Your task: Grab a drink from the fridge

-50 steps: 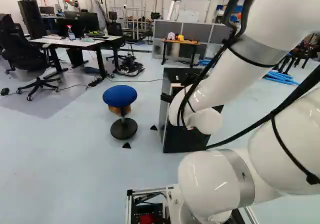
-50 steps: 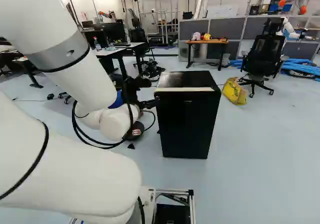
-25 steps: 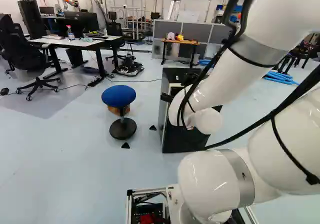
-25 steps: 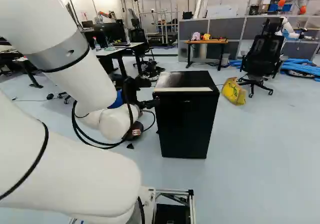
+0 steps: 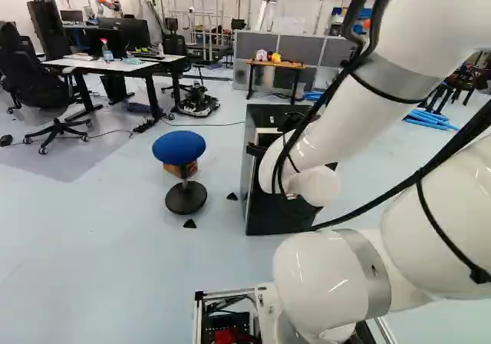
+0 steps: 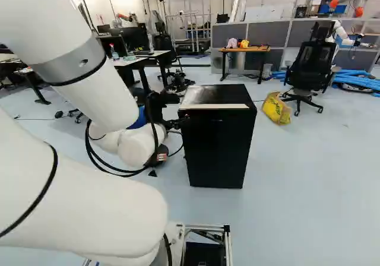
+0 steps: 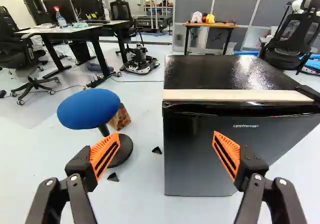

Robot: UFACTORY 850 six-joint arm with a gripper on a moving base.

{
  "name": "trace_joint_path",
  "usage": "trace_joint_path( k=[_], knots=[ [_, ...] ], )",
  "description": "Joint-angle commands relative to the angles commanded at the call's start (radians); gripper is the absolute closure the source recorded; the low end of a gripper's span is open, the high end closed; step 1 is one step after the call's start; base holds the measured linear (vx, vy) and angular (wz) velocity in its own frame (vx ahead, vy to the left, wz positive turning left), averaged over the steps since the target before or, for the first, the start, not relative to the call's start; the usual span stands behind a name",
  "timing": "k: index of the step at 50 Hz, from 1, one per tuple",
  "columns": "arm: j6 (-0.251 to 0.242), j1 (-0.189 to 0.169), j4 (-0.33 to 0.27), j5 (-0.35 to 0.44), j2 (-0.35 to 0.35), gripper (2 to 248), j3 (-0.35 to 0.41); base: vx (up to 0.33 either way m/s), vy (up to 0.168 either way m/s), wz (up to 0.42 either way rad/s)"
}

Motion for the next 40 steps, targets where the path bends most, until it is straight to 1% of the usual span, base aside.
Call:
trace_joint_path(
  k=[11, 21, 28, 40],
  knots=[
    [0.0, 0.0, 0.0, 0.0, 0.0, 3, 0.0, 0.001, -0.046, 0.002],
    [0.0, 0.003, 0.002, 0.0, -0.001, 3, -0.001, 0.0, -0.002, 0.001],
    [0.0, 0.02, 0.026, 0.0, -0.011, 3, -0.01, 0.0, 0.0, 0.0],
    [0.0, 0.064, 0.088, 0.0, -0.045, 3, -0.039, 0.0, 0.0, 0.0]
  ],
)
